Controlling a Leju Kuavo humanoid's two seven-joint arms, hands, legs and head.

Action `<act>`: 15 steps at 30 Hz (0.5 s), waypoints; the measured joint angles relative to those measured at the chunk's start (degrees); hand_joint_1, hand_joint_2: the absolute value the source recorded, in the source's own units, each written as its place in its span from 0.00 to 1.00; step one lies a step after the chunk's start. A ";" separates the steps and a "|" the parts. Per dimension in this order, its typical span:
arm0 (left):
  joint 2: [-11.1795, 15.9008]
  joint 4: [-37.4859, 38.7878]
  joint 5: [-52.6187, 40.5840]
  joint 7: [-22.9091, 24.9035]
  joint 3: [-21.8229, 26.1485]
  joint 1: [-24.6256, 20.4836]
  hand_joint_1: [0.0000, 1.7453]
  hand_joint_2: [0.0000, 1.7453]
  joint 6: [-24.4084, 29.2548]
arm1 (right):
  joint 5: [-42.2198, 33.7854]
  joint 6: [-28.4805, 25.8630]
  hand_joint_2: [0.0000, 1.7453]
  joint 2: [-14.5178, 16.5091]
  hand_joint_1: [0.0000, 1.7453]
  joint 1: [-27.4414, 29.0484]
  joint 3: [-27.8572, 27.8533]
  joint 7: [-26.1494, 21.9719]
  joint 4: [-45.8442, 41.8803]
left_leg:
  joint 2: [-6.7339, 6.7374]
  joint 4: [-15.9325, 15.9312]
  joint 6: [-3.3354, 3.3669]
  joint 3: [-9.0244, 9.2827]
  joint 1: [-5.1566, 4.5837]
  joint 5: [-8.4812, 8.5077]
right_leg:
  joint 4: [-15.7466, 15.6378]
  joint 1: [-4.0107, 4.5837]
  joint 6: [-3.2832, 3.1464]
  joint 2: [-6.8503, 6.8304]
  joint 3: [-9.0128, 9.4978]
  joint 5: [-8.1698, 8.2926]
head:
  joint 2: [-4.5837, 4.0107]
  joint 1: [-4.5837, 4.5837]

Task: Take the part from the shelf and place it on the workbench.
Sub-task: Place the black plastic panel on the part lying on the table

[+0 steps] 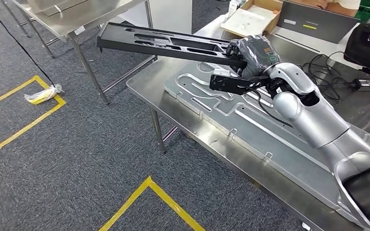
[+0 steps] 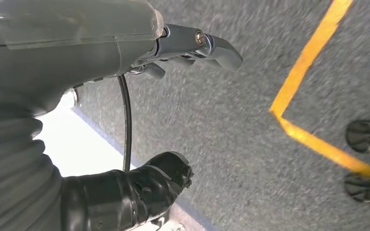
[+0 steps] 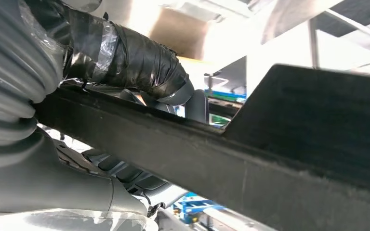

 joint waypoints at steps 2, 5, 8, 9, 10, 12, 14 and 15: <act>0.03 -0.01 0.01 0.09 0.00 -0.06 0.00 1.00 0.09 | -0.03 0.05 1.00 -0.15 1.00 0.18 -0.06 0.07 0.10 | 0.35 -0.56 0.33 0.58 -0.13 0.09 | -0.27 -0.15 0.78 1.24 -0.03 -0.19 | 0.00 -0.01; -0.15 -0.01 0.08 0.15 0.00 -0.36 0.00 1.00 0.14 | -0.04 0.07 1.00 -0.52 1.00 0.25 -0.31 0.09 0.14 | 2.18 -2.00 0.91 1.78 0.09 0.35 | 2.53 0.22 1.67 -1.67 -1.20 -2.38 | 0.00 0.03; -0.49 0.00 0.17 0.15 0.00 -0.33 0.00 1.00 0.14 | -0.10 0.13 1.00 -0.58 1.00 0.54 -0.38 0.06 0.25 | 3.88 -2.18 1.38 2.59 0.05 -0.31 | 12.69 0.20 2.05 -4.76 -6.45 -6.72 | 0.00 0.05; -0.62 0.01 0.17 0.16 0.00 -0.34 0.00 1.00 0.14 | -0.11 0.17 1.00 -0.60 1.00 0.75 -0.38 0.07 0.35 | 4.46 -2.02 1.42 2.77 0.07 -0.65 | 14.74 0.08 2.21 -4.95 -7.80 -6.82 | 0.00 0.06; -0.77 0.01 0.17 0.16 0.00 -0.34 0.00 1.00 0.15 | -0.13 0.22 1.00 -0.63 1.00 0.89 -0.38 0.08 0.46 | 5.05 -1.77 1.39 2.96 0.09 -1.04 | 14.64 -0.04 2.39 -5.15 -8.14 -5.75 | 0.00 0.06; -1.04 0.01 0.17 0.16 0.00 -0.36 0.00 1.00 0.15 | -0.13 0.27 1.00 -0.68 1.00 0.93 -0.42 0.10 0.60 | 6.17 -1.11 1.20 3.42 0.14 -1.94 | 8.62 -0.19 2.59 -6.33 -5.82 -1.34 | 0.00 0.07; -1.20 0.01 0.17 0.16 0.00 -0.35 0.00 1.00 0.15 | 0.03 0.25 1.00 -0.68 1.00 0.73 -0.50 0.27 0.66 | 7.09 -0.41 0.74 3.71 -0.05 -2.76 | 2.40 0.35 2.25 -8.67 -2.99 1.20 | 0.00 0.06; -1.23 0.01 0.17 0.17 0.00 -0.36 0.00 1.00 0.15 | 0.44 0.17 1.00 -0.68 1.00 0.65 -0.52 0.57 0.75 | 7.56 -0.18 0.48 3.79 -0.19 -3.03 | 1.00 0.64 1.95 -9.37 -2.36 1.43 | 0.00 0.06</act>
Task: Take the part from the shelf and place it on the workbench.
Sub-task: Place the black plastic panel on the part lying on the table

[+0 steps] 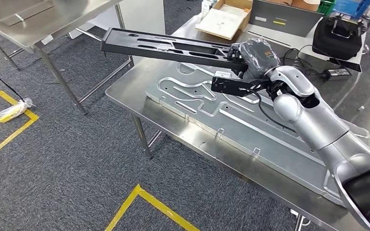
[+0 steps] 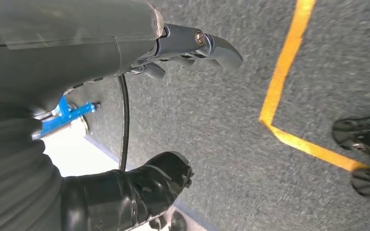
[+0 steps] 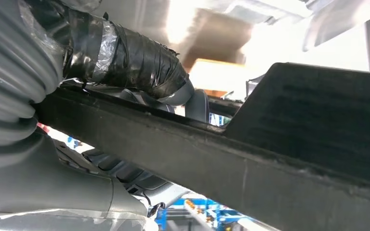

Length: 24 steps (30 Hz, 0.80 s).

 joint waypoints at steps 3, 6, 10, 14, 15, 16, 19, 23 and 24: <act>-0.02 0.00 -0.03 0.14 0.00 -0.20 0.00 1.00 0.02 | 3.46 -0.89 1.00 0.12 1.00 -0.19 0.05 1.69 1.51 | 0.97 0.11 -0.68 0.27 -0.12 -0.47 | -0.62 0.17 -0.89 0.70 0.26 -0.02 | 0.00 -0.02; 0.02 0.00 -0.30 0.39 0.00 -0.45 0.00 1.00 0.02 | 7.21 -2.21 1.00 1.08 1.00 -1.12 0.53 2.89 5.68 | 0.04 -0.27 0.32 0.52 0.06 -0.62 | -0.97 0.03 -1.16 1.39 0.61 0.14 | 0.00 -0.03; 0.09 0.00 -0.42 0.61 0.00 -0.83 0.00 1.00 -0.02 | 8.24 -2.84 1.00 2.39 1.00 -1.98 0.85 3.03 11.48 | 0.08 -0.59 0.66 0.84 0.05 -0.34 | -0.91 0.13 -1.13 1.80 0.54 0.10 | 0.00 -0.02; 0.08 0.00 -0.88 0.62 0.00 -0.94 0.00 1.00 -0.06 | 9.36 -2.98 1.00 3.58 1.00 -2.57 1.14 3.24 15.52 | 0.00 -0.69 0.11 0.95 0.08 -0.10 | -0.86 0.17 -1.17 1.68 0.47 0.12 | 0.00 -0.03; 0.08 0.00 -1.10 0.66 0.00 -1.03 0.00 1.00 -0.07 | 9.83 -3.02 1.00 4.07 1.00 -2.95 1.29 3.39 17.03 | -0.05 -0.70 -0.05 0.94 0.08 -0.08 | -0.85 0.17 -1.17 1.63 0.47 0.12 | 0.00 -0.03; 0.06 0.00 -1.24 0.74 0.00 -1.13 0.00 1.00 -0.09 | 10.26 -3.09 1.00 4.68 1.00 -3.39 1.47 3.57 19.03 | -0.11 -0.71 -0.24 0.93 0.09 -0.06 | -0.85 0.18 -1.18 1.56 0.48 0.12 | 0.00 -0.03; -0.18 0.00 -1.66 1.04 0.00 -1.35 0.00 1.00 -0.09 | 11.51 -3.78 1.00 6.28 1.00 -4.33 1.72 3.88 26.43 | -0.37 -0.69 -0.60 0.87 0.10 -0.04 | -0.85 0.17 -1.17 1.29 0.53 0.12 | 0.00 -0.02; -0.85 0.00 -2.45 1.21 0.00 -1.44 0.00 1.00 0.04 | 12.22 -5.21 1.00 8.04 1.00 -4.18 1.72 4.18 35.20 | -0.54 -0.60 -0.61 0.73 -0.05 -0.03 | -0.89 0.15 -1.02 1.16 0.55 0.23 | 0.00 -0.02; -0.96 0.00 -2.54 1.28 0.00 -1.48 0.00 1.00 0.04 | 12.28 -5.38 1.00 8.44 1.00 -4.07 1.72 4.29 36.69 | -0.53 -0.58 -0.61 0.69 -0.11 -0.04 | -0.90 0.12 -0.95 1.17 0.52 0.27 | 0.00 -0.02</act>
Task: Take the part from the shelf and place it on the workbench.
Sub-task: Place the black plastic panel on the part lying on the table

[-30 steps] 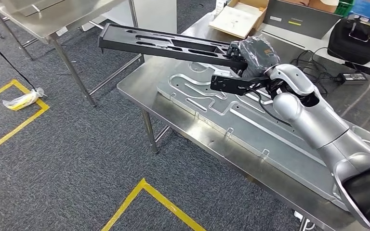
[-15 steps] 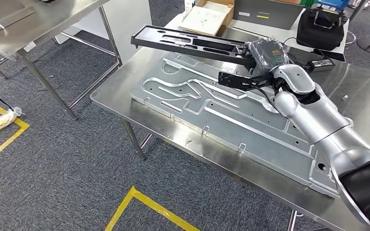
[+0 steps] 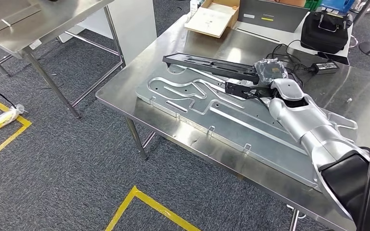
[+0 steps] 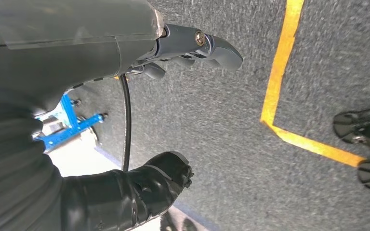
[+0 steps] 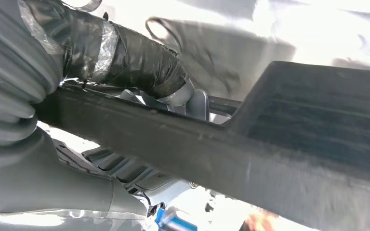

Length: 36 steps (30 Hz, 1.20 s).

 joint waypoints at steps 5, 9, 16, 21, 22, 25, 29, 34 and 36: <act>-0.13 0.00 -0.04 0.17 0.00 -0.29 0.00 1.00 0.00 | 0.03 -0.10 1.00 1.46 1.00 0.11 0.00 0.05 4.25 | 0.01 0.16 0.05 -0.12 -0.10 -0.03 | -0.07 -0.07 0.13 0.02 -0.05 0.08 | 0.00 0.00; -0.29 0.00 -0.37 0.24 0.00 -0.38 0.00 1.00 0.01 | 0.19 0.64 1.00 2.15 1.00 0.05 0.00 0.74 6.01 | -0.02 0.26 0.09 -0.20 -0.10 -0.06 | -0.09 -0.07 0.15 0.00 -0.05 0.09 | 0.00 0.00; -1.02 0.00 -1.51 1.25 0.00 -1.30 0.00 1.00 0.34 | 0.95 4.18 1.00 3.86 1.00 0.37 -0.06 6.60 10.11 | -0.02 0.34 0.11 -0.23 -0.10 -0.08 | -0.11 -0.11 0.22 0.00 -0.05 0.14 | 0.00 -0.01; -1.27 0.00 -2.15 1.31 0.00 -1.50 0.00 1.00 0.51 | 0.51 5.50 1.00 3.98 1.00 1.33 -0.80 7.33 11.78 | -0.01 0.36 0.11 -0.22 -0.10 -0.08 | -0.11 -0.11 0.22 0.01 -0.05 0.14 | 0.00 0.00; -1.31 0.00 -2.37 1.28 0.00 -1.57 0.00 1.00 0.53 | 0.51 5.91 1.00 4.03 1.00 1.57 -0.95 7.53 12.03 | -0.02 0.36 0.11 -0.23 -0.10 -0.07 | -0.11 -0.11 0.22 0.01 -0.05 0.14 | 0.00 -0.01; -1.34 0.00 -3.19 1.23 0.00 -1.89 0.00 1.00 0.64 | 0.48 7.45 1.00 4.33 1.00 2.28 -1.39 9.08 12.67 | -0.03 0.37 0.11 -0.23 -0.09 -0.07 | -0.11 -0.11 0.22 -0.01 -0.05 0.14 | 0.00 -0.01; -1.34 0.00 -4.31 1.17 0.00 -2.35 0.00 1.00 0.66 | 0.42 9.49 0.50 4.54 0.50 3.25 -2.46 11.79 13.39 | -0.03 0.37 0.11 -0.21 -0.09 -0.07 | -0.11 -0.11 0.22 -0.01 -0.04 0.14 | 0.00 -0.01; -1.31 0.00 -4.90 0.75 -0.01 -2.60 0.00 1.00 0.67 | 0.43 10.70 0.00 4.54 0.00 3.66 -3.85 12.73 14.03 | -0.01 0.38 0.11 -0.19 -0.09 -0.07 | -0.11 -0.11 0.23 0.02 0.00 0.14 | 0.00 0.00; -1.24 0.00 -4.95 0.28 -0.39 -2.74 0.00 1.00 0.94 | 0.54 10.70 0.00 4.73 0.00 3.62 -4.30 12.56 14.13 | -0.02 0.38 0.11 -0.19 -0.09 -0.07 | -0.11 -0.11 0.23 0.01 0.03 0.14 | 0.00 0.01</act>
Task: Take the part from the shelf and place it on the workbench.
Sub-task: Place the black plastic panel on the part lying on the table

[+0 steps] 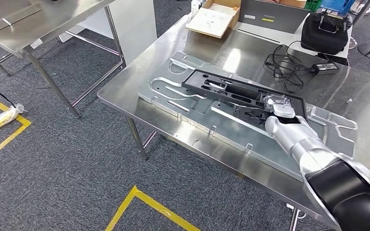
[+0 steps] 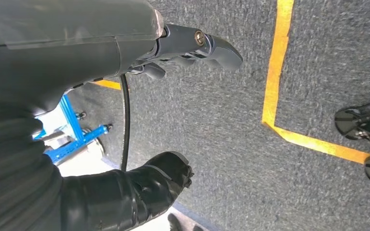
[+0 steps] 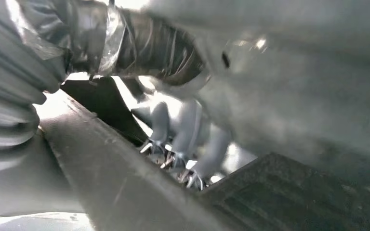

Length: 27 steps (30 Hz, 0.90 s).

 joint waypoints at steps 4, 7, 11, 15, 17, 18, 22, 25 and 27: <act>0.33 0.00 -0.06 -0.61 -2.30 -0.75 0.00 1.00 0.55 | 0.40 -0.63 0.00 1.35 0.00 -0.42 -0.58 -0.41 0.04 | 0.18 0.00 0.00 0.06 0.03 -0.01 | 0.00 -0.06 0.02 0.18 0.01 0.04 | 0.00 0.00; 0.42 0.00 -0.07 -0.64 -3.40 -1.45 0.00 1.00 0.63 | 0.43 -0.61 0.00 2.11 0.00 -0.80 -0.88 -0.40 0.04 | 0.35 0.00 0.00 0.13 0.07 -0.02 | 0.00 -0.08 0.03 0.35 0.01 0.06 | 0.00 0.00; 0.44 0.00 -0.05 -0.65 -4.05 -1.62 0.00 1.00 0.69 | 0.42 -0.56 0.00 2.46 0.00 -0.82 -1.00 -0.41 0.04 | 0.42 -0.01 0.00 0.17 0.11 -0.02 | 0.01 -0.04 0.01 0.44 0.01 0.07 | 0.00 -0.01; 0.47 0.00 -0.05 -0.77 -4.68 -1.62 0.00 0.25 0.95 | 0.49 -1.12 0.00 3.00 0.00 -0.57 -1.01 -1.38 0.04 | 0.41 -0.01 -0.01 0.14 0.13 0.00 | 0.03 -0.02 -0.01 0.44 0.00 0.10 | 0.00 -0.01; 0.47 0.00 -0.05 -0.88 -5.13 -1.62 0.00 0.00 1.25 | 0.85 -2.77 0.00 3.69 0.00 -0.58 -1.01 -3.19 -0.16 | 0.43 -0.01 -0.03 0.11 0.13 0.01 | 0.05 -0.02 -0.04 0.45 -0.01 0.14 | 0.00 -0.01; 0.47 0.00 -0.05 -0.92 -5.34 -1.62 0.00 0.00 1.40 | 1.16 -4.02 0.00 4.15 0.00 -0.67 -1.01 -4.38 -0.47 | 0.46 -0.02 -0.03 0.10 0.13 0.02 | 0.06 -0.02 -0.05 0.46 -0.03 0.17 | 0.00 -0.01; 0.53 0.00 0.31 -1.27 -5.64 -1.36 0.00 0.00 1.65 | 2.26 -9.98 0.00 5.92 0.00 -1.99 -1.01 -9.45 -3.97 | 0.53 0.00 -0.05 0.10 0.12 0.04 | 0.08 -0.03 -0.06 0.52 -0.09 0.21 | 0.00 -0.01; 0.66 0.00 1.17 -1.56 -5.57 -0.63 0.00 0.00 1.31 | 1.44 -12.47 0.00 6.23 0.00 -3.36 -1.20 -12.36 -8.42 | 0.37 0.01 -0.07 0.08 0.12 0.08 | 0.08 -0.01 -0.06 0.41 -0.11 0.21 | 0.00 0.00; 0.76 0.00 1.30 -1.76 -5.33 0.07 0.00 0.00 1.17 | 0.67 -12.85 0.00 5.83 0.00 -3.97 -1.48 -13.84 -12.35 | 0.30 0.01 -0.08 0.05 0.10 0.09 | 0.07 0.00 -0.06 0.36 -0.11 0.20 | 0.00 0.00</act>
